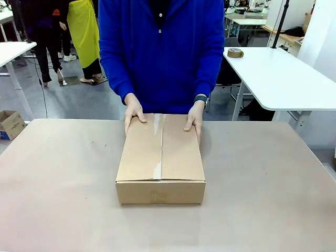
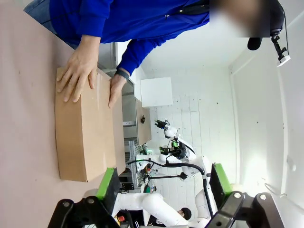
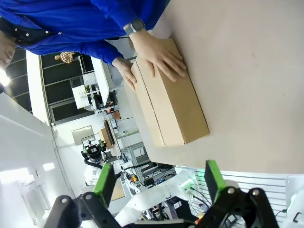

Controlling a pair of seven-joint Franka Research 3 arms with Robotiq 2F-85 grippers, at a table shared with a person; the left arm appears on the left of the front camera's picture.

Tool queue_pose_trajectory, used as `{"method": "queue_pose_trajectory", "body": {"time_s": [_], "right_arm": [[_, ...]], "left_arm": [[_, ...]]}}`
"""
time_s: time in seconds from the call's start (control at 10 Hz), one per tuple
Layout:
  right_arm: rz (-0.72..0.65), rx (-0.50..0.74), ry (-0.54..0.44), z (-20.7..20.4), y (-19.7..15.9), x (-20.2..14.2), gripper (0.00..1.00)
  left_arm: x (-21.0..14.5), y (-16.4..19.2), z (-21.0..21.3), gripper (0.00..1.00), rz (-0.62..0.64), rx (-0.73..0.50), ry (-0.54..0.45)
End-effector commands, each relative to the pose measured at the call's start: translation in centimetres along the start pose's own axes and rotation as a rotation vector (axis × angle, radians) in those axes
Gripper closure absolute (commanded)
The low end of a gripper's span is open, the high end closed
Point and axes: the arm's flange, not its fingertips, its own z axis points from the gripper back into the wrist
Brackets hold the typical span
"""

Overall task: Pack the gift set into the box.
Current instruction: Press and hold the closed box until the human finishes sealing it.

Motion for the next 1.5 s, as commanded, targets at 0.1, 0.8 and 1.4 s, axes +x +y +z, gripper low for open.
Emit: {"method": "queue_pose_trajectory", "body": {"time_s": [0.1,0.8,1.4], "right_arm": [[0.025,0.024,-0.001,-0.2,0.0,0.0,0.0],[1.138,-0.232,0.377,-29.7,9.3,-5.6,0.0],[1.23,0.496,0.416,-31.9,9.6,-6.7,0.0]], "left_arm": [[-0.2,-0.1,0.0,0.0,-0.01,-0.011,0.002],[-5.0,1.8,-25.7,0.0,-0.703,-0.154,0.763],[-6.2,3.0,-29.4,0.0,-1.121,-0.28,0.698]]}}
